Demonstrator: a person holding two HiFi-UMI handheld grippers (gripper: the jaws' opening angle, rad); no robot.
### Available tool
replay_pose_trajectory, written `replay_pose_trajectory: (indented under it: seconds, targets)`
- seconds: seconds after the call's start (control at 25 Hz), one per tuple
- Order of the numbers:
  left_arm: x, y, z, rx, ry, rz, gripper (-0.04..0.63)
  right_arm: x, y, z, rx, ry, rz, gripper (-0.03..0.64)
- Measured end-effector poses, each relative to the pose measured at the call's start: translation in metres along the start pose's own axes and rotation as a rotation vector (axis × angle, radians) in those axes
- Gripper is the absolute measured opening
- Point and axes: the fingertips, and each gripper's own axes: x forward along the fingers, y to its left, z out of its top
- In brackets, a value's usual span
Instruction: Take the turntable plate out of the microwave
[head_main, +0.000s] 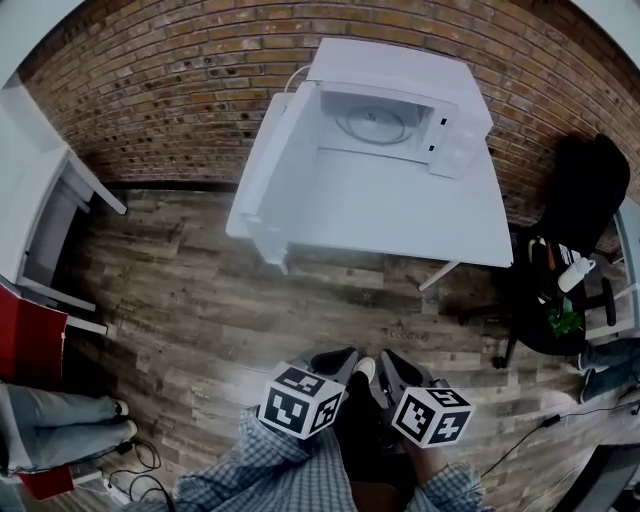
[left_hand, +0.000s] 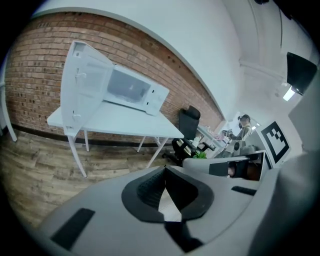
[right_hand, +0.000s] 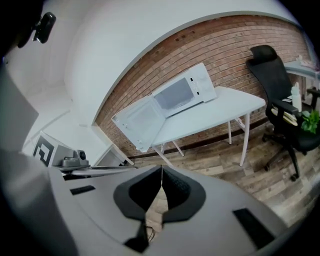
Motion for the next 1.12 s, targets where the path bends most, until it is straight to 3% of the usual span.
replay_pose_trajectory:
  seconds: [0.16, 0.64, 1.12]
  targets:
    - [0.037, 0.002, 0.047, -0.108, -0.04, -0.033, 0.009, 0.019, -0.029, 0.037, -0.04, 0.034, 0.005, 0.02]
    - [0.123, 0.014, 0.139, -0.098, -0.077, 0.062, 0.009, 0.061, -0.094, 0.147, -0.099, 0.053, 0.07, 0.02]
    - [0.157, 0.039, 0.179, -0.106, -0.063, 0.089, 0.009, 0.107, -0.108, 0.184, -0.079, 0.072, 0.104, 0.02]
